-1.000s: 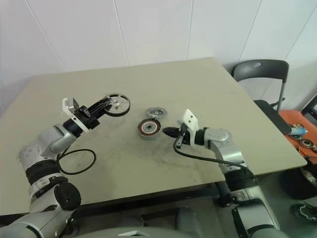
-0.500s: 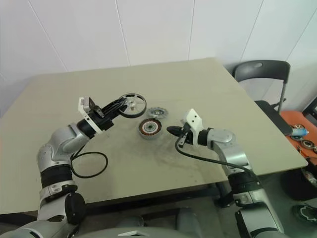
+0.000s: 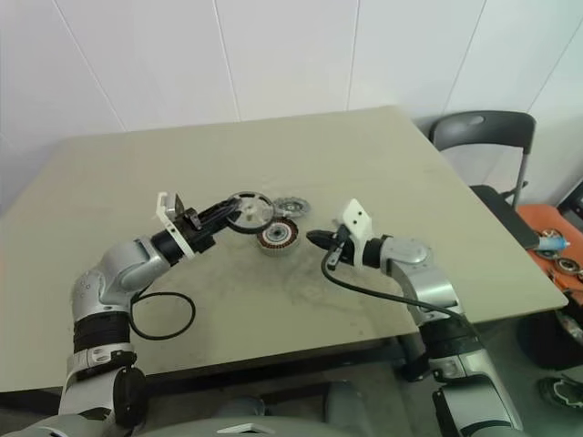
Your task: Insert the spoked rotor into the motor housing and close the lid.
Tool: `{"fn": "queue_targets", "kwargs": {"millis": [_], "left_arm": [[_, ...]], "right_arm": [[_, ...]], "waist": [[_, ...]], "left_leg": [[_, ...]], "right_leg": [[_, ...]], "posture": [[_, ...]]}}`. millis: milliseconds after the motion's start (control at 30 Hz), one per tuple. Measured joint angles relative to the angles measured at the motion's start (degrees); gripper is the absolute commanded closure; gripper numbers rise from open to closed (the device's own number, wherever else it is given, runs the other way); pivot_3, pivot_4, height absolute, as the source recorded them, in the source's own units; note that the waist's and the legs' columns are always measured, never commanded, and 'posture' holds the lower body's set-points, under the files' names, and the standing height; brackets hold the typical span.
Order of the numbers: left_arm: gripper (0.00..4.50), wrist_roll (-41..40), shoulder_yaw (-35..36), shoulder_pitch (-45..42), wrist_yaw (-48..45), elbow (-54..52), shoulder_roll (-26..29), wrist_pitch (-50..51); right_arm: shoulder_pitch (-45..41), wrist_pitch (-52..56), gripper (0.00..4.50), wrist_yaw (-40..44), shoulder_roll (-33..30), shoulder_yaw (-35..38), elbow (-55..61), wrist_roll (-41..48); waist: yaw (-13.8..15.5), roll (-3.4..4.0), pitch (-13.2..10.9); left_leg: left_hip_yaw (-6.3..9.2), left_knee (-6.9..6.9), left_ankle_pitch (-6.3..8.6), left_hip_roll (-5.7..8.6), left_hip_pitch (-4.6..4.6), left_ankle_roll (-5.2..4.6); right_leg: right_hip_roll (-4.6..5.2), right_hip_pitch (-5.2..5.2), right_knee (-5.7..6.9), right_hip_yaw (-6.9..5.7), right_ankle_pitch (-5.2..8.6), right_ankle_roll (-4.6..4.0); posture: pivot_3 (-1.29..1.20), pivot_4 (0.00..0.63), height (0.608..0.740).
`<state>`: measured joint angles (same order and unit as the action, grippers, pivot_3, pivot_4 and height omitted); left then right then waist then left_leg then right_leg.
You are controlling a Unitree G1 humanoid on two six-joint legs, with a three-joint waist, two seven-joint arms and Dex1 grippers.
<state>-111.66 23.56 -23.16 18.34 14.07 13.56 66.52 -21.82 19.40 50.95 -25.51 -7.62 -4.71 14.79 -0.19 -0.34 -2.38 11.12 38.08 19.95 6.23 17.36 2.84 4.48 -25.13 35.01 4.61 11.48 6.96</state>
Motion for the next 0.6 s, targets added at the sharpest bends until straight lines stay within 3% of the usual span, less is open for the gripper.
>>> {"fn": "queue_targets", "kwargs": {"millis": [600], "left_arm": [[4.06, 4.24, -4.26, 0.46, -8.74, 1.34, 4.53, -1.90]], "right_arm": [[0.02, 0.31, 4.50, -1.43, 1.48, -0.01, 0.59, 0.14]], "waist": [[0.95, 0.00, 0.00]], "left_leg": [[-0.01, -0.01, 0.01, 0.00, 0.01, -0.01]], "right_leg": [[-0.01, 0.00, -0.04, 0.00, 0.00, 0.00]], "posture": [[0.00, 0.000, 0.740]]}}
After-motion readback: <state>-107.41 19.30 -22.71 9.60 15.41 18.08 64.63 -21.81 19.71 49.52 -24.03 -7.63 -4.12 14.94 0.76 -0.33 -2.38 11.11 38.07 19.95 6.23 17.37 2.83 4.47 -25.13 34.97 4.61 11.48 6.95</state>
